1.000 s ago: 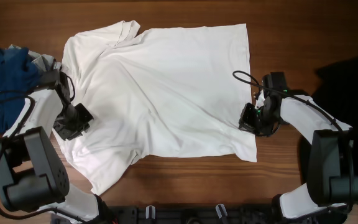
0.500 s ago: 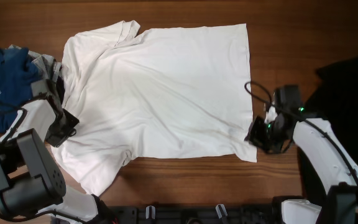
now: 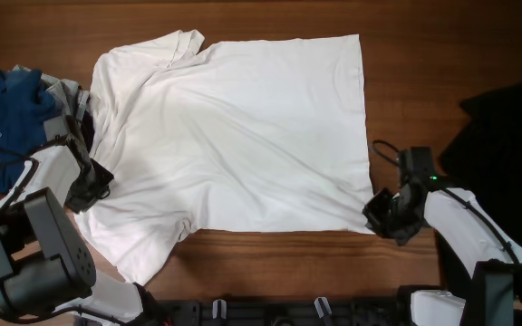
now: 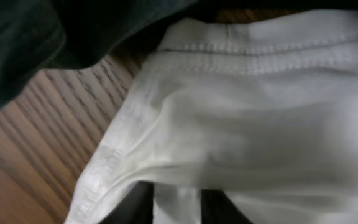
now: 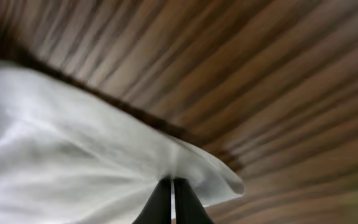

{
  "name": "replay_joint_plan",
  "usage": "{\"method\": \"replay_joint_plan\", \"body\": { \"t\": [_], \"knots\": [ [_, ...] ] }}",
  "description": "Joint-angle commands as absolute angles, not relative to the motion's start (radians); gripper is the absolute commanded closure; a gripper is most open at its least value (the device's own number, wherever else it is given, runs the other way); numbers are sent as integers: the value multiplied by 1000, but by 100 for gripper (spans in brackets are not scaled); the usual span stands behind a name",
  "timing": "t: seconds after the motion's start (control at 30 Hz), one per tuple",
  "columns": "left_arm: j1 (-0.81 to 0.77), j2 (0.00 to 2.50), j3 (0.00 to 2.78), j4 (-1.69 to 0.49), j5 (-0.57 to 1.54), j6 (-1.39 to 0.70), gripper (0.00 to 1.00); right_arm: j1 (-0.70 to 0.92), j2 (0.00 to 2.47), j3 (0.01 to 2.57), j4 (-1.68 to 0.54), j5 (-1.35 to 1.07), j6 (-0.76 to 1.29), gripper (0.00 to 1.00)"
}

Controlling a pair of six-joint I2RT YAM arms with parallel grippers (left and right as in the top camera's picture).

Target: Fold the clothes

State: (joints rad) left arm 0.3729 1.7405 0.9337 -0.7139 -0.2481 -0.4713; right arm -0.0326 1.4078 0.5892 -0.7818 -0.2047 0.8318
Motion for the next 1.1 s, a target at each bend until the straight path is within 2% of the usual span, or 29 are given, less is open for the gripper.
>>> {"method": "replay_joint_plan", "body": {
  "t": [0.0, 0.17, 0.2, 0.27, 0.33, 0.43, 0.6, 0.7, 0.77, 0.93, 1.07],
  "knots": [
    [371, 1748, 914, -699, -217, -472, 67, -130, 1415, 644, -833, 18, 828, 96],
    [371, 1748, 914, -699, -217, -472, 55, -213, 1415, 693, -849, -33, 685, 95],
    [371, 1748, 914, -702, -212, -472, 53, -214, 1414, 713, -833, -74, 612, 92],
    [371, 1748, 915, -703, -171, -467, 52, -213, 1387, 758, -741, -295, 332, 83],
    [370, 1748, 915, -705, -131, -430, 51, -213, 1369, 789, -680, -492, 228, 76],
    [371, 1748, 915, -710, -131, -422, 50, -204, 1380, 790, -643, -539, 266, 89],
    [371, 1748, 915, -706, -131, -422, 47, -127, 1540, 765, -564, -435, 329, 90],
    [371, 1748, 915, -706, -131, -422, 47, -114, 1639, 761, -513, -444, 348, 96],
    [371, 1748, 915, -707, -131, -422, 46, -115, 1689, 761, -522, -348, 407, 96],
    [371, 1748, 915, -706, -131, -422, 40, -146, 1692, 772, -593, -52, 585, 96],
    [370, 1748, 915, -697, -104, -422, 36, -172, 1679, 824, -606, -41, 582, 96]
  ]
}}
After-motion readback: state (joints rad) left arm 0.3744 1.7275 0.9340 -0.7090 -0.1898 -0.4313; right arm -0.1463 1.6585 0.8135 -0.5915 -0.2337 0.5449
